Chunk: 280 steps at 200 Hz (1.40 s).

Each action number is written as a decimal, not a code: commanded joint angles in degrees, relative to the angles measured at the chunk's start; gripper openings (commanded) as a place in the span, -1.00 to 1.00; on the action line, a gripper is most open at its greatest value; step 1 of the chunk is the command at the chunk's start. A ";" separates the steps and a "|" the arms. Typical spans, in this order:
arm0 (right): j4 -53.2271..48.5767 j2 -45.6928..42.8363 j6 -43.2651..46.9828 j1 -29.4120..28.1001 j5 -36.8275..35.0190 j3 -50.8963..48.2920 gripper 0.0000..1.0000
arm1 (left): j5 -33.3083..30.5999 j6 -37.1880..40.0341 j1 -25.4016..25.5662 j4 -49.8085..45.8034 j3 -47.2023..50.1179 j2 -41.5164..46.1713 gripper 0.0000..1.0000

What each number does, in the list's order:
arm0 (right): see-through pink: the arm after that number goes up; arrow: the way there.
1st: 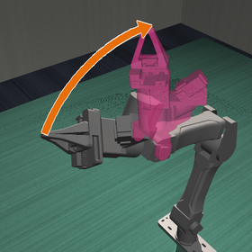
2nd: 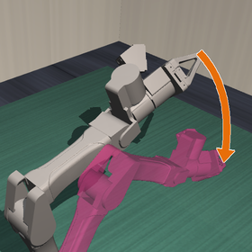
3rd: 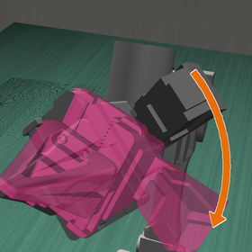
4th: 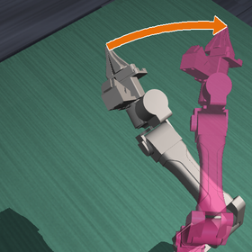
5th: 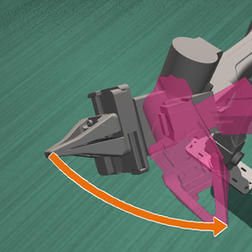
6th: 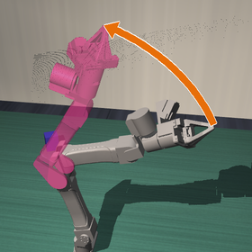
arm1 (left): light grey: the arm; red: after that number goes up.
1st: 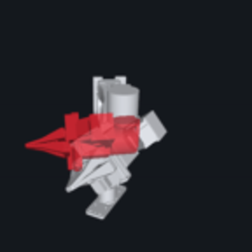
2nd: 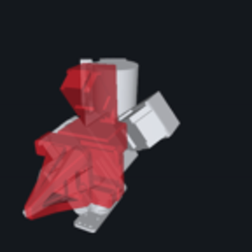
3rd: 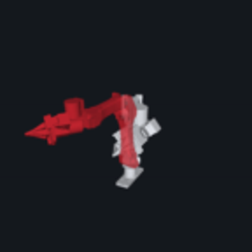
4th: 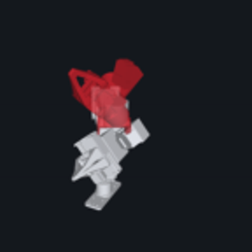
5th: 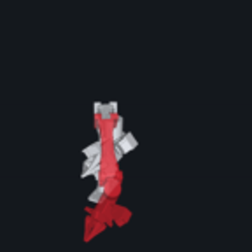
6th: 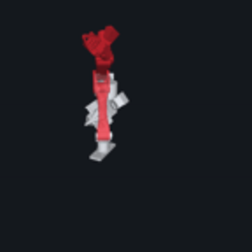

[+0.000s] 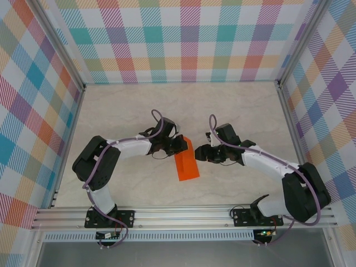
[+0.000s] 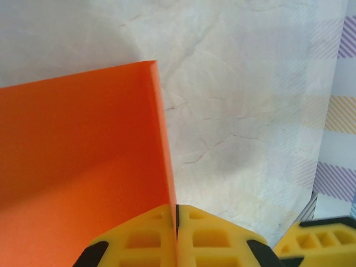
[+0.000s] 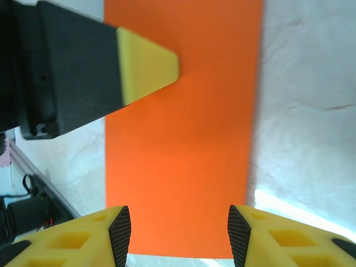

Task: Fold a paper plane with a square sheet of paper (pick it up from the middle)
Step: Fold the triangle a second time at the center of the table.

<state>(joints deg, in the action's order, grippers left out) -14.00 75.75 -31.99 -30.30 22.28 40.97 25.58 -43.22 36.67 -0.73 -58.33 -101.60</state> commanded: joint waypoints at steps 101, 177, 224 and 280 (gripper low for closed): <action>-3.56 -6.76 -2.54 1.29 -6.88 -2.68 0.03 | 1.60 12.23 0.34 -20.17 -16.38 -5.56 -1.00; 0.35 -5.30 -1.83 1.07 0.52 -2.73 0.11 | -2.20 8.50 0.34 -20.14 -16.45 -8.29 -1.00; -1.03 -2.33 -0.05 -10.24 -10.08 0.33 0.32 | -3.30 8.85 0.31 -20.92 -15.97 -8.58 -0.81; 2.06 -2.18 2.03 -24.42 -29.97 0.06 0.59 | -2.54 8.69 0.13 -20.80 -15.79 -8.52 -0.85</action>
<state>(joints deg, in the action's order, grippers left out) -14.09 73.45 -32.23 -50.89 3.57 39.75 22.87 -33.85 36.73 -19.86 -73.45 -109.30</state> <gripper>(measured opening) 0.790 0.081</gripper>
